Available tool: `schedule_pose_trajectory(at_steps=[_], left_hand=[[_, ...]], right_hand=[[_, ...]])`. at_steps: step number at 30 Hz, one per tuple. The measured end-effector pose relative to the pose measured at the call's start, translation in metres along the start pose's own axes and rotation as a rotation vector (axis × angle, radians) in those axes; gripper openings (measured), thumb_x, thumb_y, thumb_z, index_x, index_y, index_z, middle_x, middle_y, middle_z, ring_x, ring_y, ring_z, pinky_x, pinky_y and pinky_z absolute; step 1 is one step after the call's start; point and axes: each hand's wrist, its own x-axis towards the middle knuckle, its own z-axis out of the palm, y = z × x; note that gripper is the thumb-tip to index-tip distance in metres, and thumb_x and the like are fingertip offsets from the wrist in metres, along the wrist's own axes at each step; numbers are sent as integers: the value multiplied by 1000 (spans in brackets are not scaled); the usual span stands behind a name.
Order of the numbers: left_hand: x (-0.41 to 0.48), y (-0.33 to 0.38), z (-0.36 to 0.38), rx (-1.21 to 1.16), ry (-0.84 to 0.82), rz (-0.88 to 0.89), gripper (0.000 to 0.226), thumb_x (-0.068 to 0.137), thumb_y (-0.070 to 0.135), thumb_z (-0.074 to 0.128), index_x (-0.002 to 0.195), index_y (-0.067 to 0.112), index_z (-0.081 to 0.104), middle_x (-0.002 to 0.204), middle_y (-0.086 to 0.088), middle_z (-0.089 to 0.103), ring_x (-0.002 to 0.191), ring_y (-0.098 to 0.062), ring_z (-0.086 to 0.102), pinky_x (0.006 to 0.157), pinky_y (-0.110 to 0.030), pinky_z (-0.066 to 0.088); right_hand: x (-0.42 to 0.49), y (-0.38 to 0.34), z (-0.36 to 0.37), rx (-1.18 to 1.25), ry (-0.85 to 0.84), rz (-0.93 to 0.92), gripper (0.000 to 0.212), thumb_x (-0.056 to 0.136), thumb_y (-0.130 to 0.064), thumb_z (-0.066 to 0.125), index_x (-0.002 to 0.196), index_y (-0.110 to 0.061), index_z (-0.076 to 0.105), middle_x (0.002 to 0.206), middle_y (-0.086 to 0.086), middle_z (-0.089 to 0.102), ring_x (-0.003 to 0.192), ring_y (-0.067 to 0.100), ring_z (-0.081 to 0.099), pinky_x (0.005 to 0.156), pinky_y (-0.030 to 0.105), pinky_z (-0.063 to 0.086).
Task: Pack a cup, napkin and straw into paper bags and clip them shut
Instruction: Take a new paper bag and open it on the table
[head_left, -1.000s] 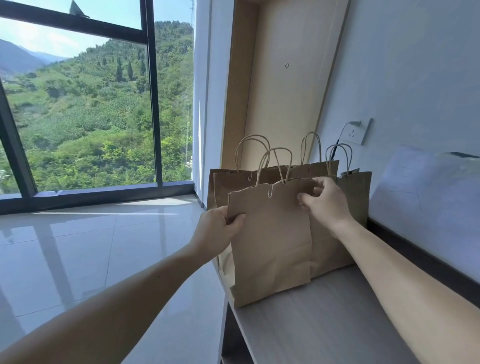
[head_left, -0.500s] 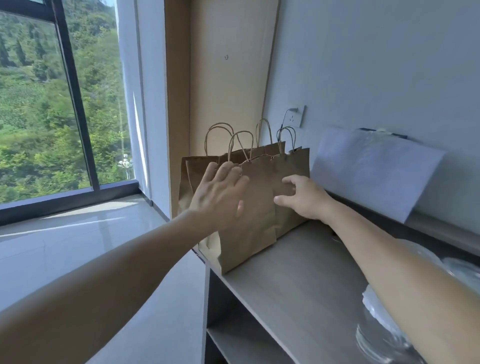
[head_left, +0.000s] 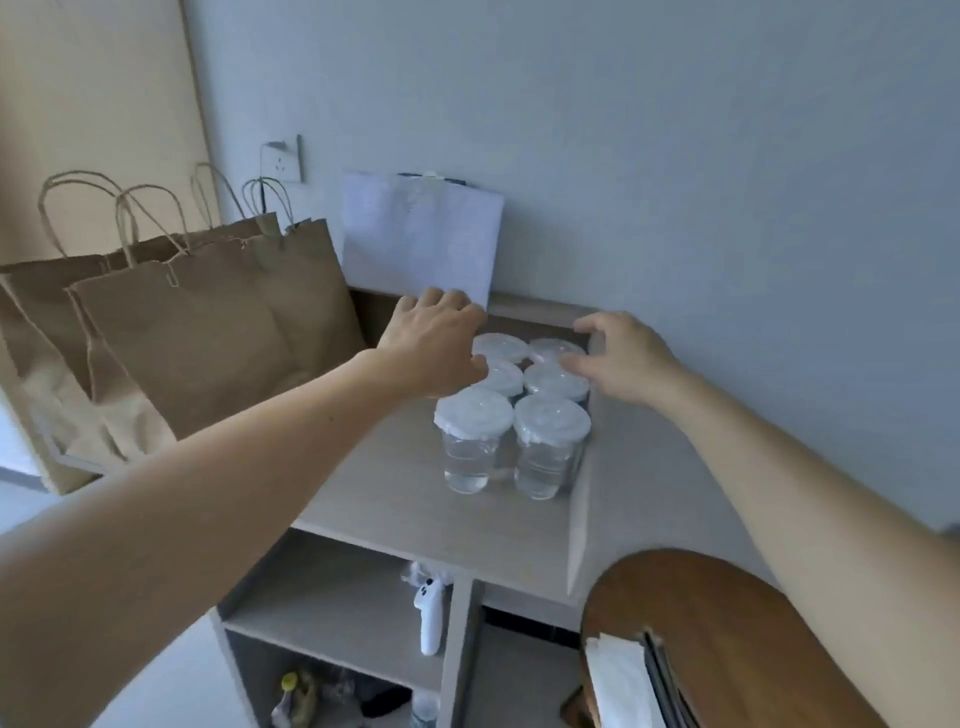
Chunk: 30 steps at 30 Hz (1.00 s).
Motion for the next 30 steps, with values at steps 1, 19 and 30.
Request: schedule_pose_trajectory(at_steps=[1, 19, 30], left_hand=[[5, 21, 1, -14, -3, 27, 54, 90, 43, 54, 139, 23, 47, 145, -3, 43, 132, -28, 37, 108, -42, 31], [45, 449, 79, -158, -250, 423, 58, 93, 49, 52, 145, 24, 43, 149, -3, 42, 134, -28, 38, 108, -44, 35], [103, 607, 159, -255, -388, 631, 55, 94, 44, 52, 144, 23, 43, 146, -3, 44, 133, -27, 39, 106, -42, 35]], right_hand=[[-13, 19, -11, -11, 2, 36, 58, 85, -37, 72, 136, -16, 54, 144, 6, 49, 130, 22, 48, 98, 25, 34], [-240, 361, -168, -7, -41, 507, 49, 92, -42, 61, 136, -22, 53, 142, -1, 50, 124, 19, 52, 97, 32, 44], [-287, 507, -187, -62, -16, 804, 45, 91, -39, 60, 121, -5, 63, 122, 12, 66, 105, 27, 63, 89, 40, 51]])
